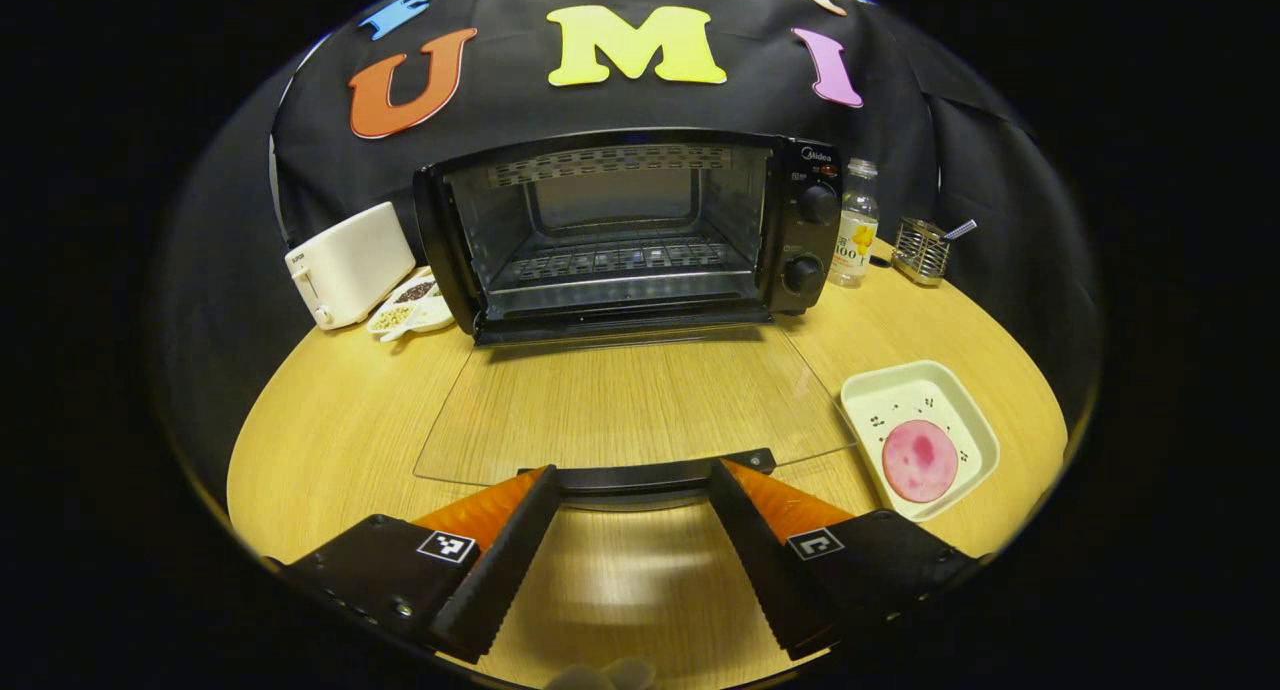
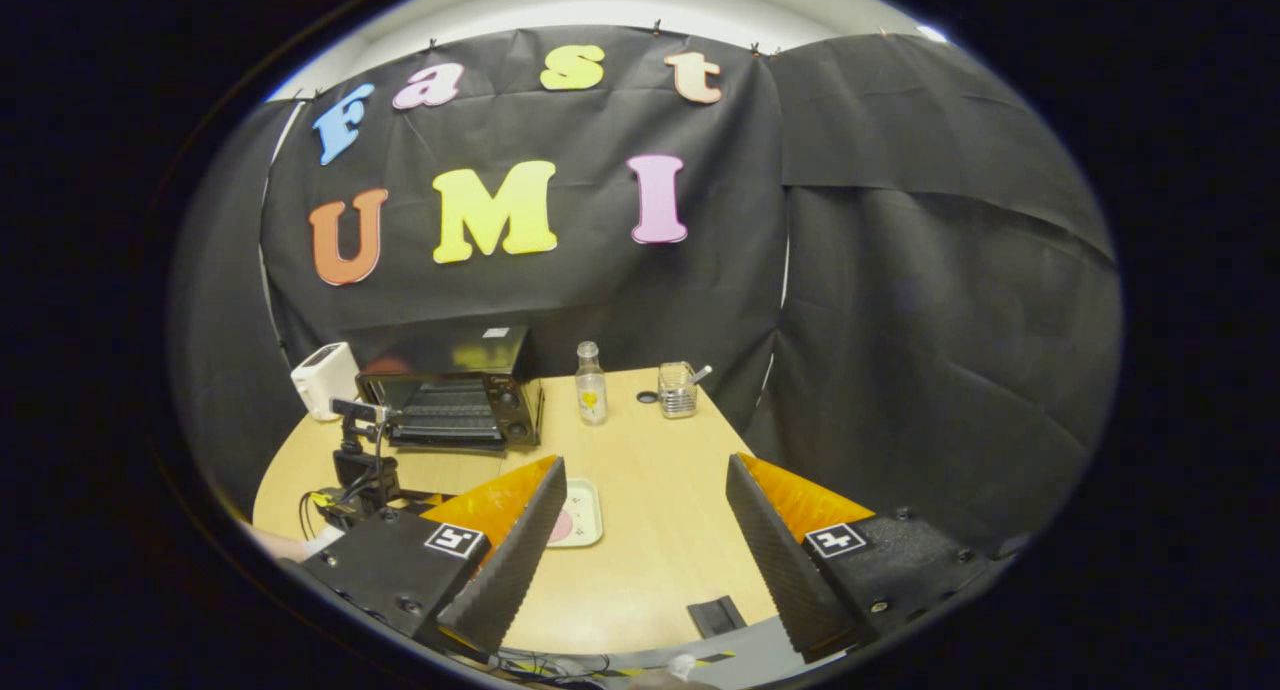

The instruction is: Open the electric oven with the left hand, put the food in, and close the electric oven.

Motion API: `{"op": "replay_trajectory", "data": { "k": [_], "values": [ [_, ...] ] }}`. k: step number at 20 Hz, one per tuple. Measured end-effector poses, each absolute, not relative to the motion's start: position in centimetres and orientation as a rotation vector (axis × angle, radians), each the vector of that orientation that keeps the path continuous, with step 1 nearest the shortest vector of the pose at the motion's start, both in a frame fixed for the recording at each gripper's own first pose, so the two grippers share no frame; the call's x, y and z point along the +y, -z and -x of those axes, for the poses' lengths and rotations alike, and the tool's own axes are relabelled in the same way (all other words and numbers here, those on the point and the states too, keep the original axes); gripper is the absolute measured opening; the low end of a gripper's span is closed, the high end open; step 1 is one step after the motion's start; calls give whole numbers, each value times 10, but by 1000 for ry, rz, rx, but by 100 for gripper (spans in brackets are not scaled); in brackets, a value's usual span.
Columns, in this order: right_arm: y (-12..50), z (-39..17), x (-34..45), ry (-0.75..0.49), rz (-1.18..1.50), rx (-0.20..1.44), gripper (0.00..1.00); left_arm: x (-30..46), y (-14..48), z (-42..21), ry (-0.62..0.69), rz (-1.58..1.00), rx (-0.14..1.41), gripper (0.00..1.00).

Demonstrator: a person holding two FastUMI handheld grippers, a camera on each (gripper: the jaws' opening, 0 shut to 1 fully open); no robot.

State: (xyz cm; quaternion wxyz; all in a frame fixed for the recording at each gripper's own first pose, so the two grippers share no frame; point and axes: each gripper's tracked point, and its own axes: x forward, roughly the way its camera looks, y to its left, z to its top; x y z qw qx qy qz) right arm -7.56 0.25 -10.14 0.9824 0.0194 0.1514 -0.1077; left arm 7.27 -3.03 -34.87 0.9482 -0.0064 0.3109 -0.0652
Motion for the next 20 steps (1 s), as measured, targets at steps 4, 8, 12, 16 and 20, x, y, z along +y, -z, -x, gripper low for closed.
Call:
{"op": "replay_trajectory", "data": {
  "k": [4,8,12,16,20],
  "values": [
    [116,51,-8,182,-35,326,100,-6,320,-69,102,37,565,97],
    [140,12,-27,132,-63,359,100,24,270,-54,55,55,475,97],
    [181,-39,-38,42,-91,431,100,35,205,-35,6,64,380,97],
    [237,-84,-33,-72,-138,550,100,32,139,-13,-20,50,294,97],
    [292,-128,-26,-167,-186,667,98,20,92,12,-53,65,243,97]
  ]
}}
